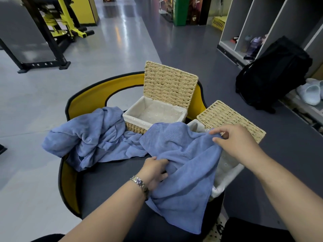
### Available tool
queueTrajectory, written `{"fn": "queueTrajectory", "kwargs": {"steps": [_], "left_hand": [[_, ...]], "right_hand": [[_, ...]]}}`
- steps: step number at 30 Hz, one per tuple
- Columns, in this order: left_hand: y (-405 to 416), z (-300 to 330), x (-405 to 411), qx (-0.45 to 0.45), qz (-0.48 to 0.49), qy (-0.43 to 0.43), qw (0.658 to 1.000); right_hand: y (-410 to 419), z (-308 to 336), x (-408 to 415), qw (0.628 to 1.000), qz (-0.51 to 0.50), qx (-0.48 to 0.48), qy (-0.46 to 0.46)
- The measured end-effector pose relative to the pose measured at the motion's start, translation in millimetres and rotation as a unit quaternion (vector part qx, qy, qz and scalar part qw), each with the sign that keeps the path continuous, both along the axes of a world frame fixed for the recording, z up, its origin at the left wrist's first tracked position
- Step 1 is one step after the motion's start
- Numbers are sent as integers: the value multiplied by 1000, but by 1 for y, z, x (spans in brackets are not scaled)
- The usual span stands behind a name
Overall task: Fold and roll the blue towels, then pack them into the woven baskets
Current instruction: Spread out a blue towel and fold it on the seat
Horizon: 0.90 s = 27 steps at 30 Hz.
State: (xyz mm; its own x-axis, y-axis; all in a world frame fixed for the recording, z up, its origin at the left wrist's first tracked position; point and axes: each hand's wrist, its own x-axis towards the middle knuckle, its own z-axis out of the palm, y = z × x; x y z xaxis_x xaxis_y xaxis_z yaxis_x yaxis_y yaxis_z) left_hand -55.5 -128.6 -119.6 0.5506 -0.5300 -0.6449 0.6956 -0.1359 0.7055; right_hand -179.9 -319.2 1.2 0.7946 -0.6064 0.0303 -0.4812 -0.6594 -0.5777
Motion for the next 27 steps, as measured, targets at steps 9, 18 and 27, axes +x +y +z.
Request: {"fn": "queueTrajectory", "kwargs": {"steps": [9,18,27], "left_hand": [[41,28,19,1,-115,21,993],[101,108,42,-101,-68,-293,948],[146,142,48,243,94,-579,773]], "right_hand": [[8,-1,4,995,49,-50,-73],[23,17,2,963,-32,8,-268],[43,42,2,937,107,170,-286]]}}
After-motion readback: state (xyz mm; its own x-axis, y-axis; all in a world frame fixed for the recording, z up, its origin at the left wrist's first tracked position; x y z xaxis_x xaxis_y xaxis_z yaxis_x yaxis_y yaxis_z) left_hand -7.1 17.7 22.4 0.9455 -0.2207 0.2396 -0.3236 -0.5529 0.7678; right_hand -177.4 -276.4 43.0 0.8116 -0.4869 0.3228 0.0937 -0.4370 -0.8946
